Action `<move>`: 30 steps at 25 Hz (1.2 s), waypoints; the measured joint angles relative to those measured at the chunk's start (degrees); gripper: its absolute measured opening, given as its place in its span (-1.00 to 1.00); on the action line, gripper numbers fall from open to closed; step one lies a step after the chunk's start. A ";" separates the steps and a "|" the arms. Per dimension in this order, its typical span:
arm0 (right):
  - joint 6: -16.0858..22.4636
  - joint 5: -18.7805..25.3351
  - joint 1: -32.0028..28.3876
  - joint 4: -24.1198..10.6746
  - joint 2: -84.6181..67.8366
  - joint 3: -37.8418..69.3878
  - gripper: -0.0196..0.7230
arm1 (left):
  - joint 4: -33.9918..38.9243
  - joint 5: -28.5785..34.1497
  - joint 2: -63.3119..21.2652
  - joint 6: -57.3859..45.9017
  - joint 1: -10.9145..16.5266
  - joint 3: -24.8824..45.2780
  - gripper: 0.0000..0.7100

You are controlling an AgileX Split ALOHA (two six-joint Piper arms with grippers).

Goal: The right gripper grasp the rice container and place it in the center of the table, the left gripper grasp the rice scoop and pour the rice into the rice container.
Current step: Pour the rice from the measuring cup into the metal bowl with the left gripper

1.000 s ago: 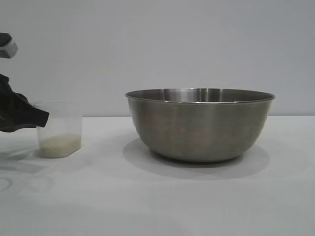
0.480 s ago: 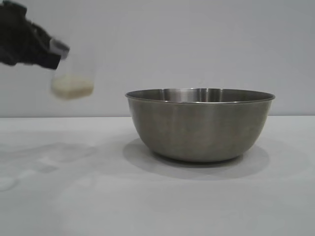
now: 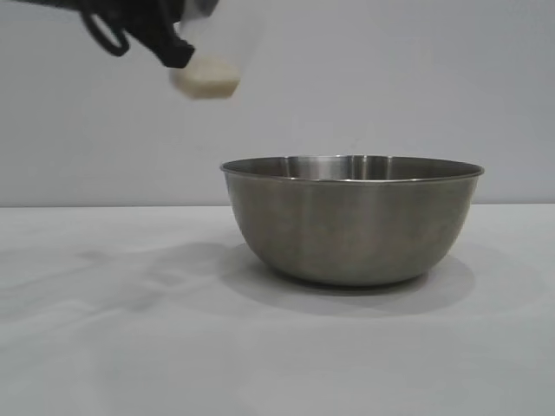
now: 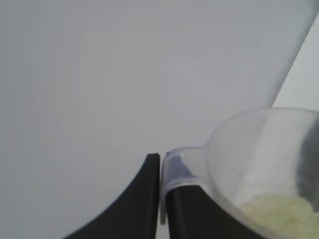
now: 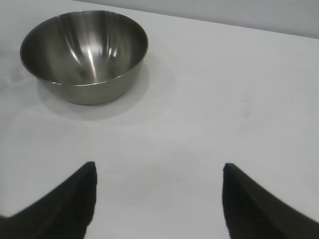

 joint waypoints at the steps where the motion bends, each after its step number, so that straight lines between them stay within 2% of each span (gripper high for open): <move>1: 0.00 0.00 0.00 0.00 0.00 0.00 0.38 | 1.22 1.14 0.78 3.57 -0.52 -1.10 -1.00; 5: 0.00 0.00 0.00 0.00 0.00 0.00 0.38 | 7.81 8.69 3.39 14.93 -2.37 -4.40 -1.00; 8: 0.00 0.00 0.00 0.00 0.00 0.00 0.38 | 11.52 11.71 4.44 21.01 -3.31 -5.12 -1.00; 13: 0.00 0.09 0.00 0.00 0.00 0.00 0.38 | 14.31 13.67 5.29 32.82 -4.58 -5.47 -1.00; 19: 0.00 0.09 0.00 0.00 0.00 0.00 0.38 | 15.86 13.90 5.41 44.92 -4.58 -5.58 -1.00; 27: 0.00 0.09 0.00 0.00 0.00 0.00 0.38 | 18.75 13.80 5.41 47.50 -4.58 -5.58 -1.00; 30: 0.00 0.09 0.00 0.00 0.00 0.00 0.38 | 16.53 13.48 5.41 45.02 -4.58 -5.58 -1.00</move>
